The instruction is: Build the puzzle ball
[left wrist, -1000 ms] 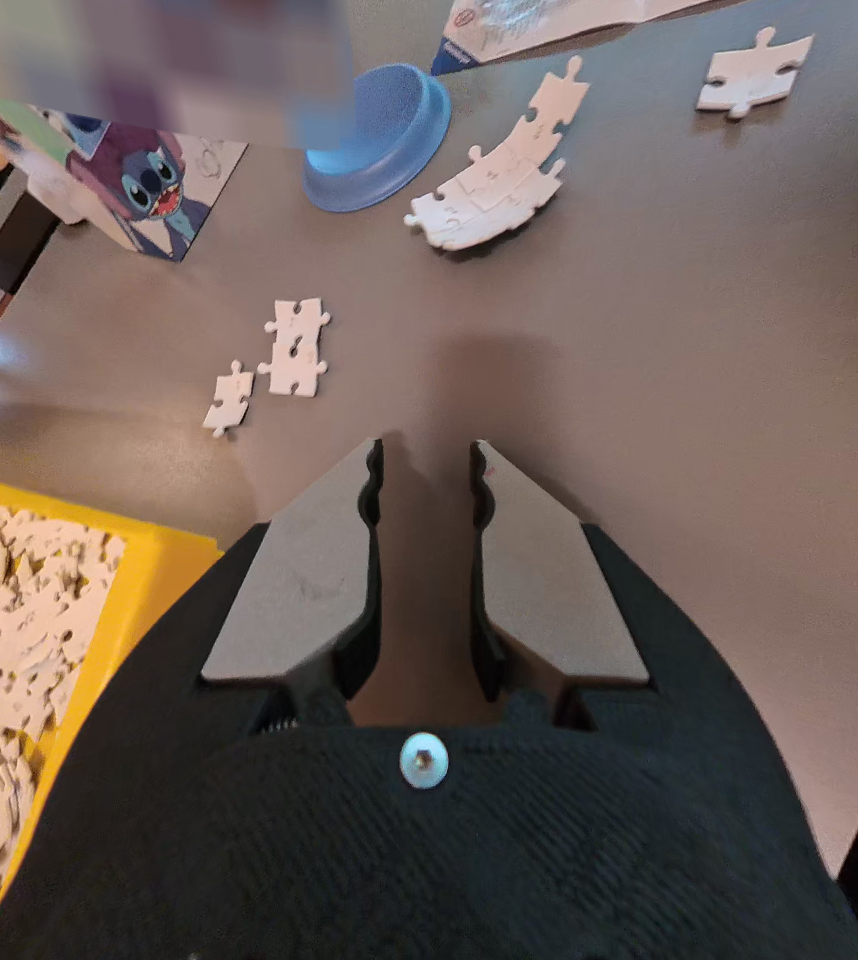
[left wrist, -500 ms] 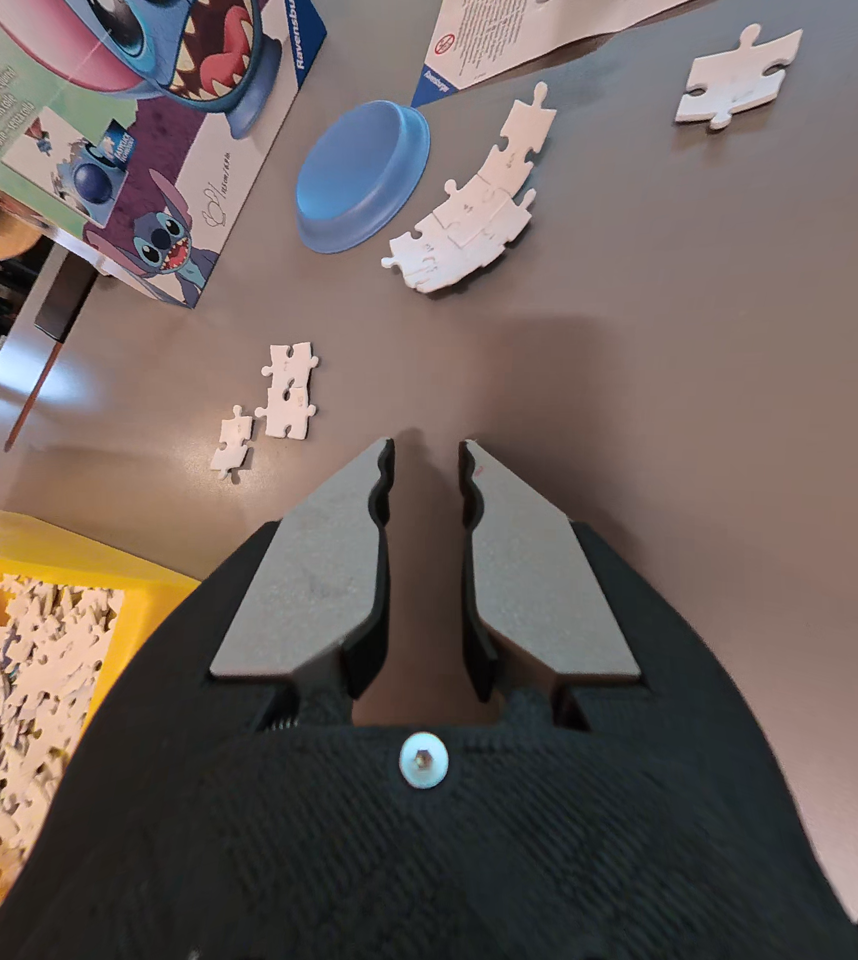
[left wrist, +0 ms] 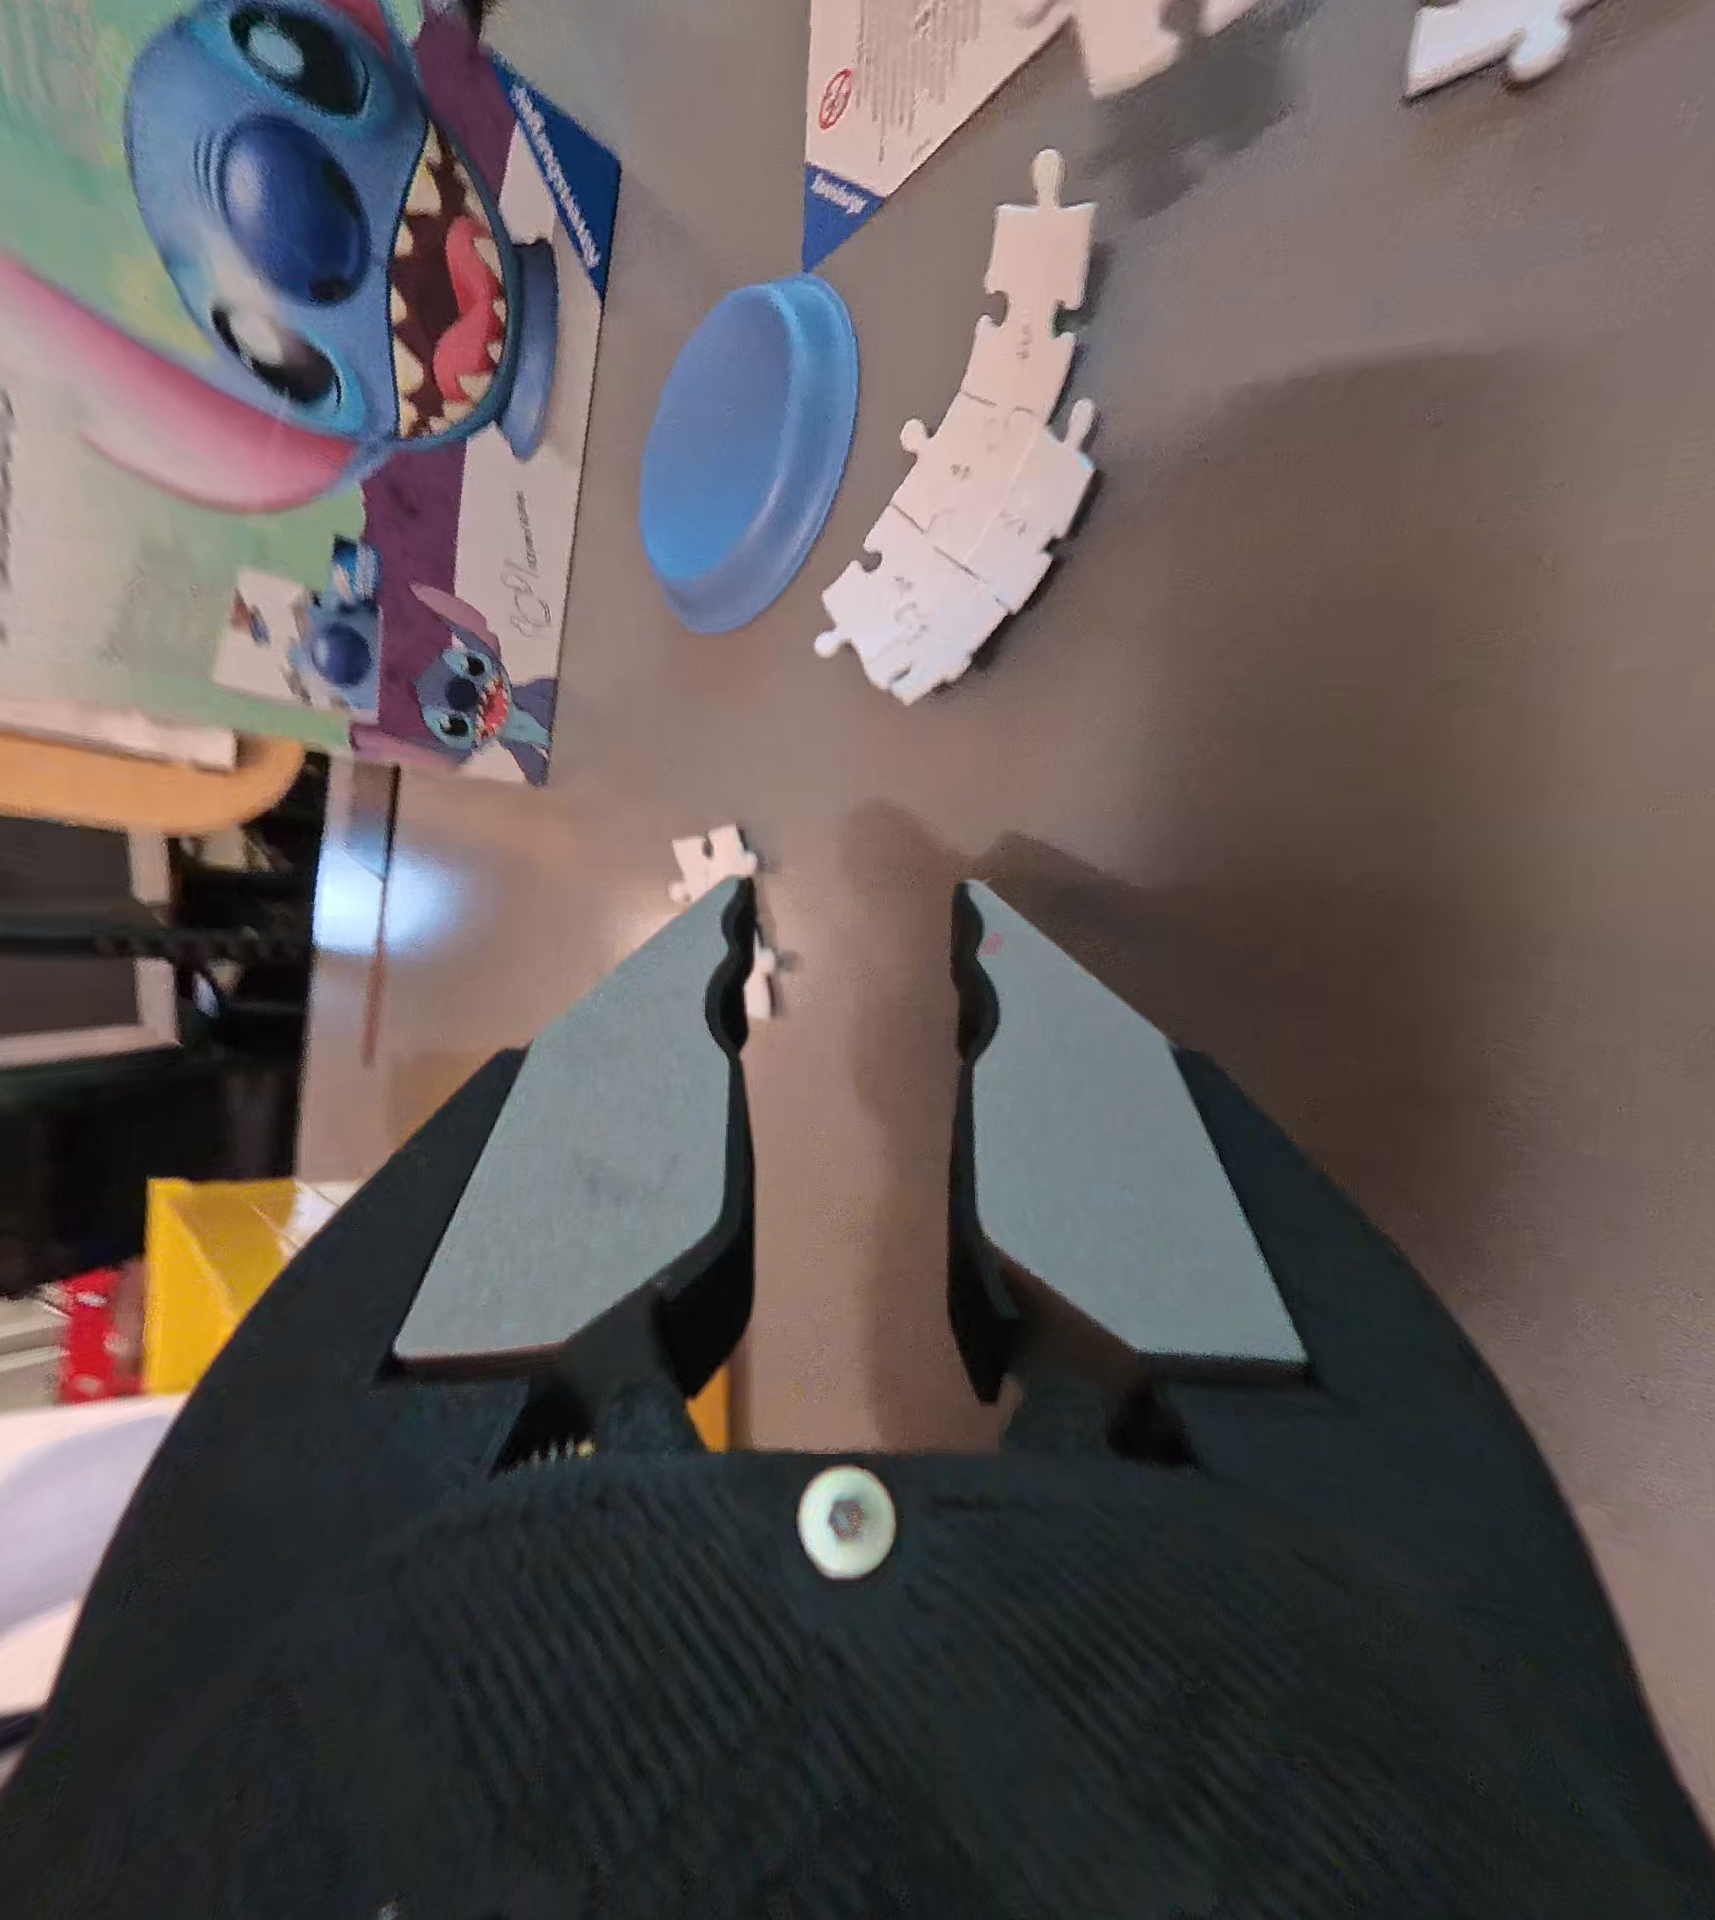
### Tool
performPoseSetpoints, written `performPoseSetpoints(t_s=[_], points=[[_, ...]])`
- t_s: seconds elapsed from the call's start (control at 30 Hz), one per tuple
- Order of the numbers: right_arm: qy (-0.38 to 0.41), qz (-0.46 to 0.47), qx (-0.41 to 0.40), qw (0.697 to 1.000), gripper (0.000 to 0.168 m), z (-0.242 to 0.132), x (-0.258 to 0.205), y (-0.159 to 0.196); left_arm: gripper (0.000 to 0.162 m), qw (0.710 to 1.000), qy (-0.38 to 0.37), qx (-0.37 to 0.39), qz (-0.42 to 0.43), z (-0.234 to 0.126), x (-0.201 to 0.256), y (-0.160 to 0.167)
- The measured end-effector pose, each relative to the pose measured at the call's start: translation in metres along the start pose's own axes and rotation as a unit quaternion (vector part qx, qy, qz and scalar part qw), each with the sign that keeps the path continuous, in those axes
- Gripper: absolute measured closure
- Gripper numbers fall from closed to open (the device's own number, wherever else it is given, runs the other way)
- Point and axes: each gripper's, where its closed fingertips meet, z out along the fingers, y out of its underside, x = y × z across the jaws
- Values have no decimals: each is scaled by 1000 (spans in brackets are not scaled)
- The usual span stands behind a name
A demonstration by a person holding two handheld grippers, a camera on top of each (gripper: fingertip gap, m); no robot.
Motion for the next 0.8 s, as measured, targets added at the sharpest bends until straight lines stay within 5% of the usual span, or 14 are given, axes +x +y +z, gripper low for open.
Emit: performPoseSetpoints(t_s=[0.4,0.8], points=[[-19,41,-6,999,168,2,11,9,132,972,-76,23,223,26,-6,-17],[-17,48,-9,999,168,5,15,11,155,939,-130,17,319,32,-2,-29]])
